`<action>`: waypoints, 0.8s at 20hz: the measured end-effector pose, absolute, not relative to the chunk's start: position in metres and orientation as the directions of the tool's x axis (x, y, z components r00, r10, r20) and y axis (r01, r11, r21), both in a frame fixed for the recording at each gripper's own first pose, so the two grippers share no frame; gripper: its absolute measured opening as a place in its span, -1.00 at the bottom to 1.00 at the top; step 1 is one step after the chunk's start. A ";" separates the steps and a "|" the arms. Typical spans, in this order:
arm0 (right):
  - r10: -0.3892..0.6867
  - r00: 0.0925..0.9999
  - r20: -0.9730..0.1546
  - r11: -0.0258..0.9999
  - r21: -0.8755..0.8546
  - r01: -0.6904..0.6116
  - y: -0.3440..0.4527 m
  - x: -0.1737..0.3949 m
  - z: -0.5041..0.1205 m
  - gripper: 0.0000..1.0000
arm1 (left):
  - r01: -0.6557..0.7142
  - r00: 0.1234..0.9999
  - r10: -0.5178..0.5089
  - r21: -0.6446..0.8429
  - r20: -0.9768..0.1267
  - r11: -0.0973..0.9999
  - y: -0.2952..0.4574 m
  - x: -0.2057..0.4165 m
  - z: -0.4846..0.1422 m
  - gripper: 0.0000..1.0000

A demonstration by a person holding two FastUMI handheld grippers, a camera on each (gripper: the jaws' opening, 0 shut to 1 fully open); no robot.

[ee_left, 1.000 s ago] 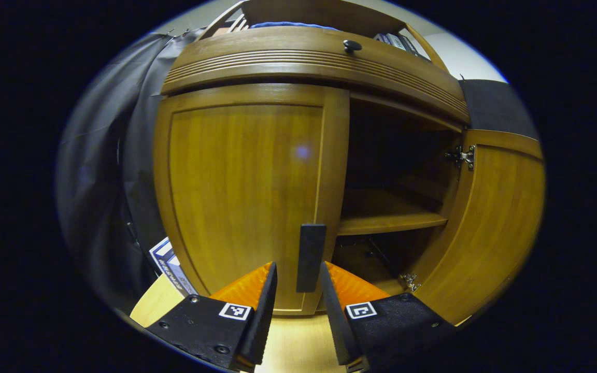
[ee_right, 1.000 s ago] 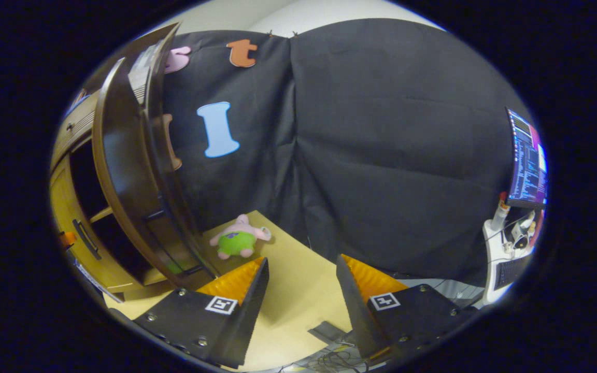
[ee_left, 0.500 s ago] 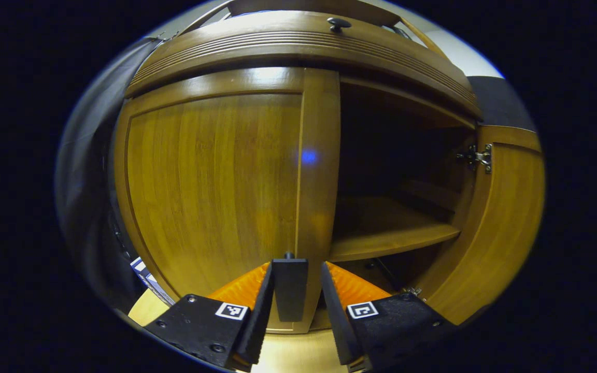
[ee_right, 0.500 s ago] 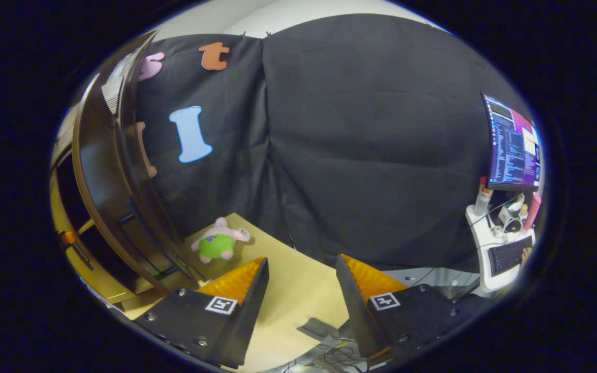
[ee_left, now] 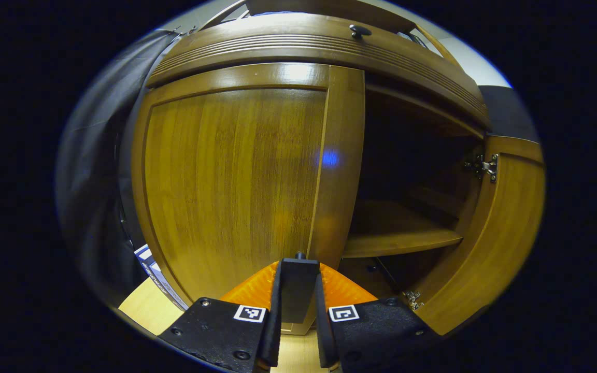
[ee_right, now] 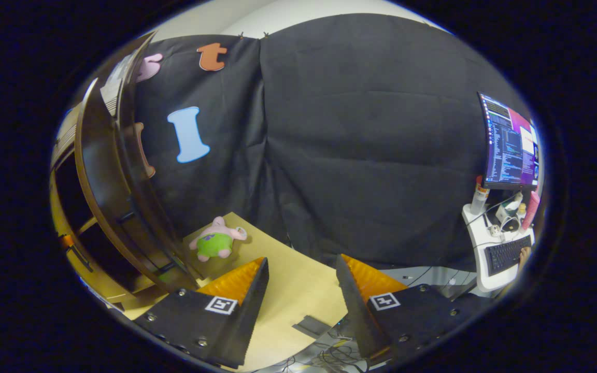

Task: Open the right door of the double-door shoe cabinet with the right hand, and open the left door with the left hand.

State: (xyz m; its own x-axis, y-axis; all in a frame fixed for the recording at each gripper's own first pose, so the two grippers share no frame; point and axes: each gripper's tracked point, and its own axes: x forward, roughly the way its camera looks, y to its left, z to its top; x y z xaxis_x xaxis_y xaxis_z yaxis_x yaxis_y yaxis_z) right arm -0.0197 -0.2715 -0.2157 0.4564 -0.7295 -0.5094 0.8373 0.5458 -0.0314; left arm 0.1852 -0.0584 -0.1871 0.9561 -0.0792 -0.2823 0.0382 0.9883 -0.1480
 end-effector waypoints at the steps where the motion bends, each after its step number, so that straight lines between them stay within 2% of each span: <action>1: -0.723 0.462 -0.514 0.554 -0.033 0.832 -0.270 -0.019 -0.217 0.56 | 0.044 0.957 -0.085 -0.149 -0.279 0.988 -0.057 0.178 -0.186 -0.40; 5: -0.690 0.493 -0.530 0.595 -0.029 0.803 -0.259 -0.013 -0.218 0.56 | 0.073 0.958 -0.121 -0.186 -0.258 0.980 -0.047 0.148 -0.181 -0.44; 9: -0.643 0.533 -0.550 0.644 -0.011 0.765 -0.239 0.002 -0.223 0.56 | 0.100 0.955 -0.151 -0.201 -0.254 0.974 -0.033 0.120 -0.179 -0.40; 15: -0.566 0.586 -0.580 0.707 0.023 0.706 -0.194 0.022 -0.235 0.56 | 0.092 0.954 -0.149 -0.217 -0.261 0.972 -0.004 0.079 -0.175 -0.36; 16: -0.558 0.592 -0.581 0.714 0.027 0.699 -0.187 0.026 -0.234 0.56 | 0.088 0.954 -0.146 -0.220 -0.262 0.971 0.001 0.074 -0.174 -0.41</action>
